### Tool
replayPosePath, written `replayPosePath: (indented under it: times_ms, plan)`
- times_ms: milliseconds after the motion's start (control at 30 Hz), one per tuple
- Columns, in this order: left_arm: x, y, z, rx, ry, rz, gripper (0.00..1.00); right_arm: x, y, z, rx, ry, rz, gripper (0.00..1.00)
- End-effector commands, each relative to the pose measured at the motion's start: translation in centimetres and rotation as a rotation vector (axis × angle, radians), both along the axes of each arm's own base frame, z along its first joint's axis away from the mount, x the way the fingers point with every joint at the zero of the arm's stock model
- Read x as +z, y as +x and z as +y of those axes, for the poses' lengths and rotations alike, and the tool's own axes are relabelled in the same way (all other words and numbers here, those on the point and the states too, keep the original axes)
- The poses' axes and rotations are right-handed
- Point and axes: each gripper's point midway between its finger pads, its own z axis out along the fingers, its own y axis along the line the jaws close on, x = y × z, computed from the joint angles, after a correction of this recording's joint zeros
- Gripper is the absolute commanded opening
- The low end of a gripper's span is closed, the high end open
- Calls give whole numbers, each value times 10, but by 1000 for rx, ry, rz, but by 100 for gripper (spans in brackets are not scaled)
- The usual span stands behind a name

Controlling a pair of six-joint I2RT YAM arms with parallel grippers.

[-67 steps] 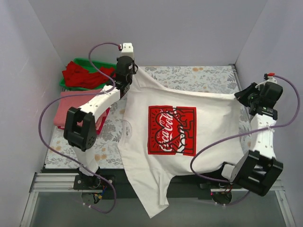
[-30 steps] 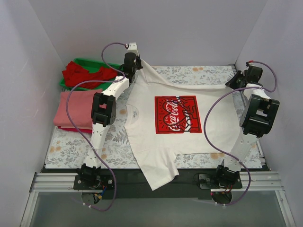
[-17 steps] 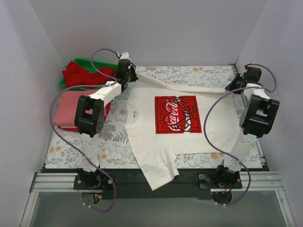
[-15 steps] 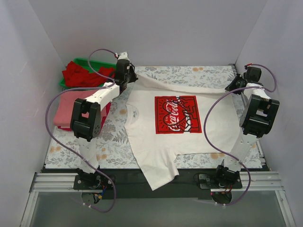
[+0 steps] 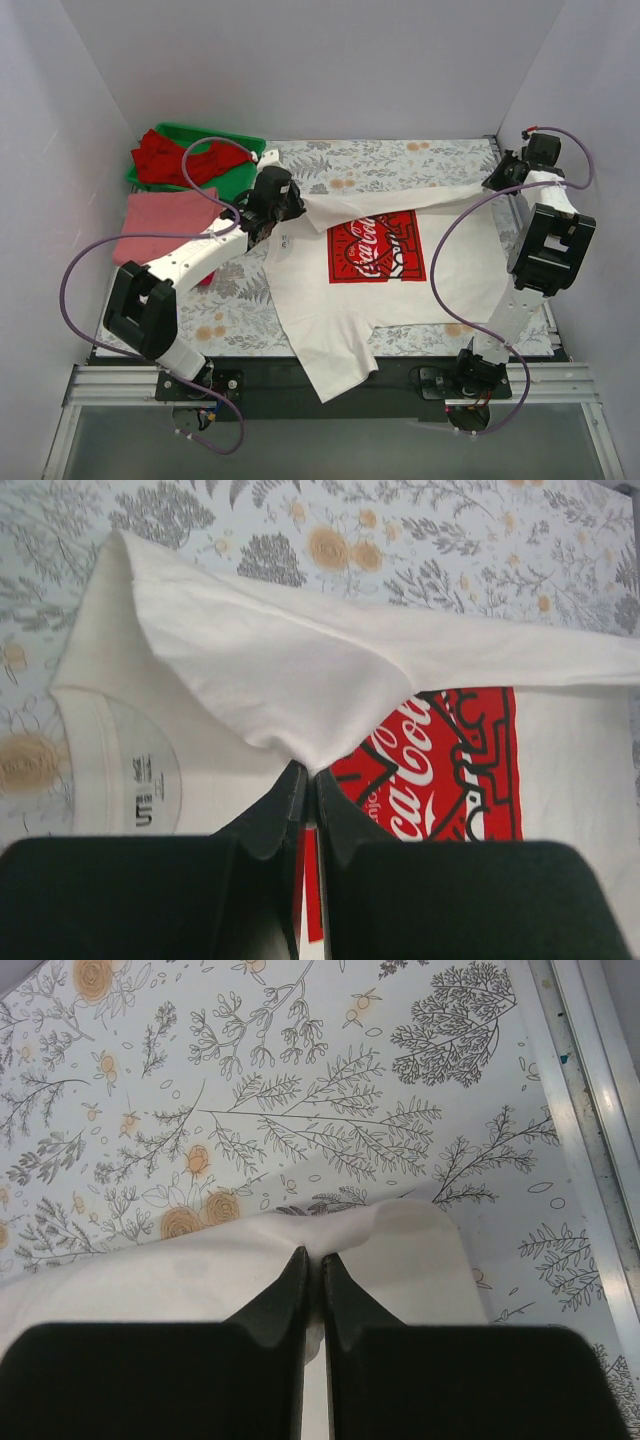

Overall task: Fold and stack the t-shirts
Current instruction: Fold the tshirt

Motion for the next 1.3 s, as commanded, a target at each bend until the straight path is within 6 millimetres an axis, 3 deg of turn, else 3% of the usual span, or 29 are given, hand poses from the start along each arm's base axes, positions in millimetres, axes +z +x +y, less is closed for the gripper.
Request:
replayPosePath:
  times_ms: [0, 167, 267, 400, 733, 1067, 1133, 1200, 1233, 1267]
  plan:
    - [13, -28, 11, 80, -58, 16, 0, 47, 4, -9, 19, -61, -85, 1]
    - [24, -54, 14, 116, -111, 11, 0, 49, 3, -11, 47, -89, -76, 1]
    - [23, -68, 5, 82, -149, 32, 0, 48, 3, -14, 53, -103, -59, 1]
    - [9, -93, -10, 29, -146, 89, 0, 48, 1, -15, 61, -116, -48, 1]
    - [-15, -124, -13, 2, -119, 161, 0, 42, -4, -20, 53, -137, -14, 1]
    - [-75, -162, -7, -75, -57, 332, 0, 19, -10, -32, 25, -182, 67, 1]
    - [-85, -169, -7, -96, -56, 359, 0, 12, -12, -32, 22, -183, 83, 4]
    - [-86, -170, -10, -110, -66, 357, 0, 6, -14, -32, 24, -182, 97, 14]
    - [-89, -171, -10, -118, -65, 359, 0, 4, -16, -33, 19, -181, 106, 25]
    - [-87, -169, -13, -124, -77, 349, 0, 1, -19, -30, 23, -176, 112, 49]
